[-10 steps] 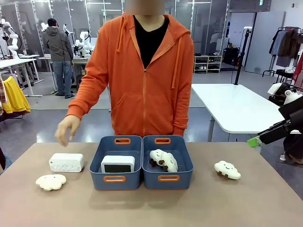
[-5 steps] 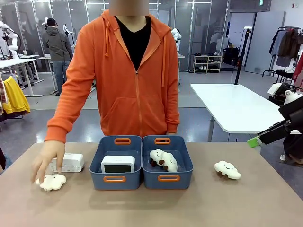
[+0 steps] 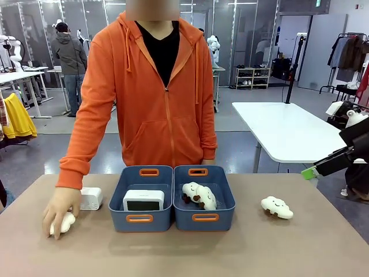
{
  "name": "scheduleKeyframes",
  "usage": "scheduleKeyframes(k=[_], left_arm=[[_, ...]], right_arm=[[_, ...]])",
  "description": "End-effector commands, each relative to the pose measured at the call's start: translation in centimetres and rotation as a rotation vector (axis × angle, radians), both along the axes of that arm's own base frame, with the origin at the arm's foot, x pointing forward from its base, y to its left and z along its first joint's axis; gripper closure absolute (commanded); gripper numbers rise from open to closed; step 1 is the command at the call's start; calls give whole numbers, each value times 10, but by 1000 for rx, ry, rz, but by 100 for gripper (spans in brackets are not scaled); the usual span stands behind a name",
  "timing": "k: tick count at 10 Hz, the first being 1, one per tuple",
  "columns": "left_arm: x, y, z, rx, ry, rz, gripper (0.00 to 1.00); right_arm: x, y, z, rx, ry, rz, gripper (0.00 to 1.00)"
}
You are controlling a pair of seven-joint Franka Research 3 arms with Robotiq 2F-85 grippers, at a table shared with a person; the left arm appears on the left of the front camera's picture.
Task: Sort the digital clocks into the basket.
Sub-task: Pick up the Digital clock from the table and place it into the empty Plastic storage basket.
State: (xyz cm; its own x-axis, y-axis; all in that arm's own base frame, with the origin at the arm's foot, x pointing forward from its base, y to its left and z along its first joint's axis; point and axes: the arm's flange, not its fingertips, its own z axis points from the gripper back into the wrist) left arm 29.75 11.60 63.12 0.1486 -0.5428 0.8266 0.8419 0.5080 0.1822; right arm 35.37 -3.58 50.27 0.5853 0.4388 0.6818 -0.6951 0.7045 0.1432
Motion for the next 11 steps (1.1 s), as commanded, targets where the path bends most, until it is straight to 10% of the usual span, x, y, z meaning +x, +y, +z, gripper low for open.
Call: scheduleKeyframes(k=[1,6,8,11], left_arm=[[4,36,9,-226,51,40,0],[-10,55,-3,-207,-56,200,0],[32,17,-15,-32,-28,323,0],[109,-79,-58,355,29,201,0]], right_arm=[[-2,-1,1,-3,7,1,2],[-2,-1,1,-3,7,1,2],[-2,-1,1,-3,7,1,2],[-2,-1,1,-3,7,1,2]])
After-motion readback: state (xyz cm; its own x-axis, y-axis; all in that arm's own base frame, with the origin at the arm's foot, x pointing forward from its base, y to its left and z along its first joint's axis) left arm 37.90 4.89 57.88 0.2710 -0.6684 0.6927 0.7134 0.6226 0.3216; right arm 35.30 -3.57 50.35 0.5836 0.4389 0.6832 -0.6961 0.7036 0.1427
